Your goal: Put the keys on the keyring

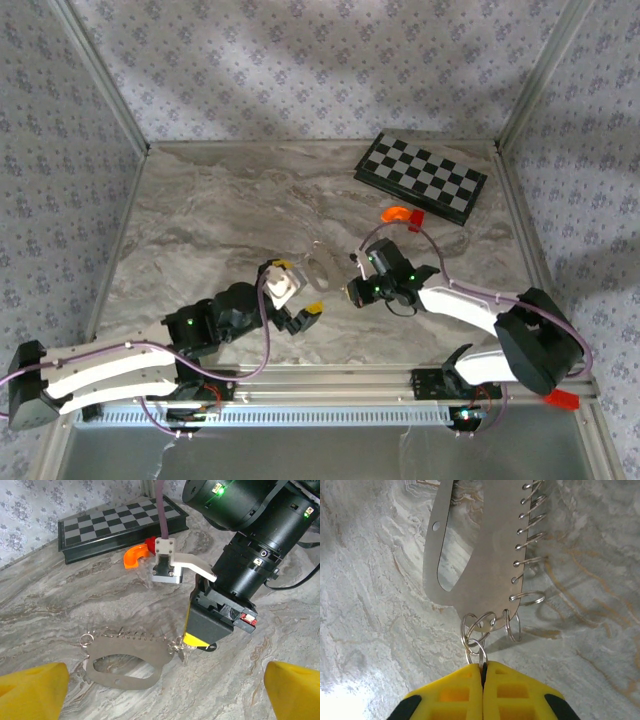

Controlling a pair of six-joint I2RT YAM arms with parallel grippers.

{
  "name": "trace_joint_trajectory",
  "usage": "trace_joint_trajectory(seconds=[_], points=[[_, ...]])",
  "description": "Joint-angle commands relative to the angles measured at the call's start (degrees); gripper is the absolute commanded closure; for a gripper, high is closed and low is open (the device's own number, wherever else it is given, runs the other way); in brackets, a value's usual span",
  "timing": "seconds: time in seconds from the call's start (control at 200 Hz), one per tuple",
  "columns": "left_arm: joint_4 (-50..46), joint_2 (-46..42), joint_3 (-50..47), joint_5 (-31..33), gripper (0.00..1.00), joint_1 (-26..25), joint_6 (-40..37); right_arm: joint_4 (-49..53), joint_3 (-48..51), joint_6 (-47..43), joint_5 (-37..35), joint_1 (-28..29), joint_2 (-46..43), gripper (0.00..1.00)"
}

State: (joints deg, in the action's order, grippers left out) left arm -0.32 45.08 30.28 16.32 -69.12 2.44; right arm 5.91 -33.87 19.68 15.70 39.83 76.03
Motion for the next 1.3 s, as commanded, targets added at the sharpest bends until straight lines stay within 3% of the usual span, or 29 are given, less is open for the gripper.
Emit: trace_joint_trajectory(seconds=[0.0, 0.35, 0.67, 0.82, 0.935, 1.134, 1.294], points=[[1.2, 0.9, 2.0, -0.1, 0.01, 0.2, -0.5, 2.9, 2.3, 2.0, 1.5, 0.4, -0.4, 0.88], [2.8, 4.6, 2.3, 0.0, 0.00, 0.2, -1.2, 5.0, 4.3, 3.7, 0.3, 2.9, -1.8, 0.81], [3.1, 6.8, 3.4, 1.2, 0.00, 0.2, -0.2, 7.9, 5.5, 3.1, -4.7, 3.6, -11.8, 0.71], [0.5, 8.7, 4.9, 3.5, 0.01, 0.3, 0.9, 9.9, 5.8, 2.1, -7.7, 3.4, -17.6, 0.60], [-1.2, 9.8, 5.8, 5.8, 0.00, 0.2, 1.7, 12.7, 4.6, 0.5, -11.4, 3.1, -22.3, 0.44], [-3.7, 10.3, 5.9, 11.3, 0.00, 1.9, 3.7, 15.0, 3.2, -2.4, -16.1, 0.9, -30.3, 0.00], [-6.4, 8.0, 4.8, 12.8, 0.00, 6.9, 7.0, 15.6, 2.0, -4.9, -18.1, -2.5, -32.5, 0.00]])
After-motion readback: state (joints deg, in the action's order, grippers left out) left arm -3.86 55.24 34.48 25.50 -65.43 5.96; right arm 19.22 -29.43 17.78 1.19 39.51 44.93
